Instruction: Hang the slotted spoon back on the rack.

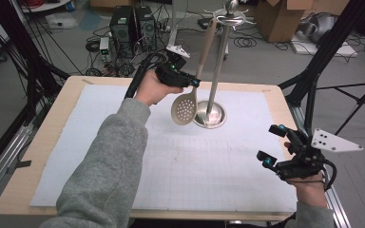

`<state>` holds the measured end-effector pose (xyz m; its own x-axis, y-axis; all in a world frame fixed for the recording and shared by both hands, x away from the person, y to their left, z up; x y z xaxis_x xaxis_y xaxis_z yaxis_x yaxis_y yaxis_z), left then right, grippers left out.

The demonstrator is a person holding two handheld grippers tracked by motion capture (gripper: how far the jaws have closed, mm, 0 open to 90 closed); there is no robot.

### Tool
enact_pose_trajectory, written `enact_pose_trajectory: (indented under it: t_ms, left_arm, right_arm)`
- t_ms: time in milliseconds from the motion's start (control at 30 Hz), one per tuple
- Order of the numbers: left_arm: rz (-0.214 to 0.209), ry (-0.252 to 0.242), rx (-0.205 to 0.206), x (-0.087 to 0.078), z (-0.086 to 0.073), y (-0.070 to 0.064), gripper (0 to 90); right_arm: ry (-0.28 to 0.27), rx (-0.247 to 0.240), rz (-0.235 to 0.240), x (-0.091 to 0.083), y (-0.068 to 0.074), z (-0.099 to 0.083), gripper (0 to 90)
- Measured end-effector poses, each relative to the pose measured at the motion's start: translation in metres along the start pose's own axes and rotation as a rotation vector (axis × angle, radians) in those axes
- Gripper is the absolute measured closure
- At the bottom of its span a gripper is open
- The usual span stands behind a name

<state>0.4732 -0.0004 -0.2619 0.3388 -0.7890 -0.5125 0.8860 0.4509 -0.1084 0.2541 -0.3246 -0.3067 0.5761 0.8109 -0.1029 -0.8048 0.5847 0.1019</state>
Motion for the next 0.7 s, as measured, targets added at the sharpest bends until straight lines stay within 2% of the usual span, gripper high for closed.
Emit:
enact_pose_trajectory:
  t_ms: [400,467,500,533,600,700]
  left_arm:
    - [0.005,0.001,-0.002,0.007,0.0011,-0.0007,77.1]
    - [0.01,0.009,0.004,0.0067,0.0008,-0.0004,76.7]
    - [0.023,0.014,0.009,0.0065,0.0005,0.0001,76.5]
    - [0.055,0.029,0.018,0.0061,0.0,0.0002,75.7]
    - [0.054,0.032,0.04,0.0049,-0.0003,-0.0004,73.5]
    - [0.048,0.024,0.043,0.0037,-0.0001,-0.002,68.0]
  right_arm:
    - [0.001,-0.002,-0.003,0.0003,-0.0001,-0.0003,0.4]
    - [0.0,-0.001,-0.002,0.0003,-0.0001,-0.0004,0.4]
    - [-0.001,-0.001,-0.004,0.0005,-0.0002,-0.0004,0.3]
    - [0.002,-0.003,-0.003,0.0006,0.0001,-0.0004,0.4]
    - [0.007,0.0,-0.001,0.001,0.0009,-0.0004,0.4]
    - [0.006,0.0,-0.001,0.0011,0.0009,-0.0004,0.3]
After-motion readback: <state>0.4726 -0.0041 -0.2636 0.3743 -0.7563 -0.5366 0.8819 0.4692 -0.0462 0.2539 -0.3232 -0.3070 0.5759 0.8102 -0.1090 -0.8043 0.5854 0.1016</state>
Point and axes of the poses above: each handheld gripper's, and its own axes: x roughly forward along the jaws, z roughly out of its top, y roughly to its left, the point moved 2 cm from there along x, roughly forward along the jaws, and after that the axes turned 2 degrees about -z, right-handed, at the moved point
